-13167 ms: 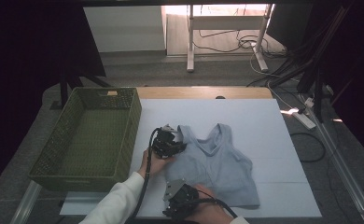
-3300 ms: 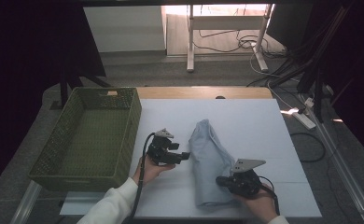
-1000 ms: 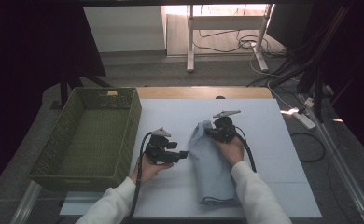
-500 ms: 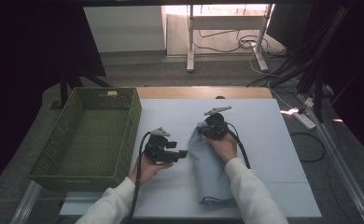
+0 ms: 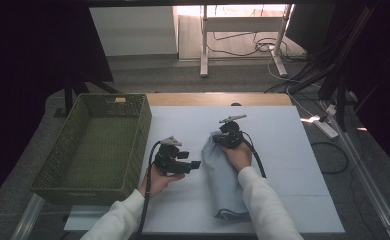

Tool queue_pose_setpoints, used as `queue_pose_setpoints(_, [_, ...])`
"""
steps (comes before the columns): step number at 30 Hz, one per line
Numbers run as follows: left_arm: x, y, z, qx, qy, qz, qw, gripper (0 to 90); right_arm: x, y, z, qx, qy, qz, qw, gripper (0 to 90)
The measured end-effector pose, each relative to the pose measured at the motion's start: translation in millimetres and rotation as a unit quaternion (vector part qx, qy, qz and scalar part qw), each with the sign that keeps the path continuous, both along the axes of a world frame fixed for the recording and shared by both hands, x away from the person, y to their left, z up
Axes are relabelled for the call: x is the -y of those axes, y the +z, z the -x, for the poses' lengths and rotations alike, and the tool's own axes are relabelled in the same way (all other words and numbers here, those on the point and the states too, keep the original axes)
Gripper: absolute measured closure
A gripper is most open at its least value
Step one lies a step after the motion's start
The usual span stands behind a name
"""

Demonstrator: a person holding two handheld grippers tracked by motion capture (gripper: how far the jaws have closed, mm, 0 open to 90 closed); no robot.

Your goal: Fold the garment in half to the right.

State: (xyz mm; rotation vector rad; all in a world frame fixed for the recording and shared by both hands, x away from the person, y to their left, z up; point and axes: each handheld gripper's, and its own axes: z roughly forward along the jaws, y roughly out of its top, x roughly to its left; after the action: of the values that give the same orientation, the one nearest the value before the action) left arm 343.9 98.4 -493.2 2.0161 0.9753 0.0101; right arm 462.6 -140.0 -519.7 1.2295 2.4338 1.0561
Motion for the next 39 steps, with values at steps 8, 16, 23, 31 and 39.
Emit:
queue_pose_setpoints(8, [-1.4, 0.2, -0.4, 0.002, 0.003, 0.001, 1.0, 32.3, 2.7, 9.2, 5.8, 0.01, 0.009, -0.015, 0.9998, 89.4])
queue_pose_setpoints(16, [-2.0, 0.1, -1.0, 0.001, 0.005, 0.001, 1.0, 32.3, 10.4, 33.1, 37.6, 0.034, 0.053, -0.032, 0.9975, 89.4])
queue_pose_setpoints(23, [-3.2, 0.3, -1.3, 0.002, 0.008, 0.001, 1.0, 32.3, 18.6, 41.5, 64.0, 0.035, 0.08, -0.04, 0.9954, 89.4])
queue_pose_setpoints(31, [-3.7, 0.1, -1.4, 0.001, 0.008, 0.001, 1.0, 32.2, 25.8, 42.7, 77.3, 0.035, 0.09, -0.048, 0.9942, 89.4])
queue_pose_setpoints(39, [-5.1, -0.2, -1.8, 0.0, 0.011, 0.003, 0.9999, 32.2, 29.6, 47.5, 92.5, 0.037, 0.105, -0.061, 0.9919, 89.4])
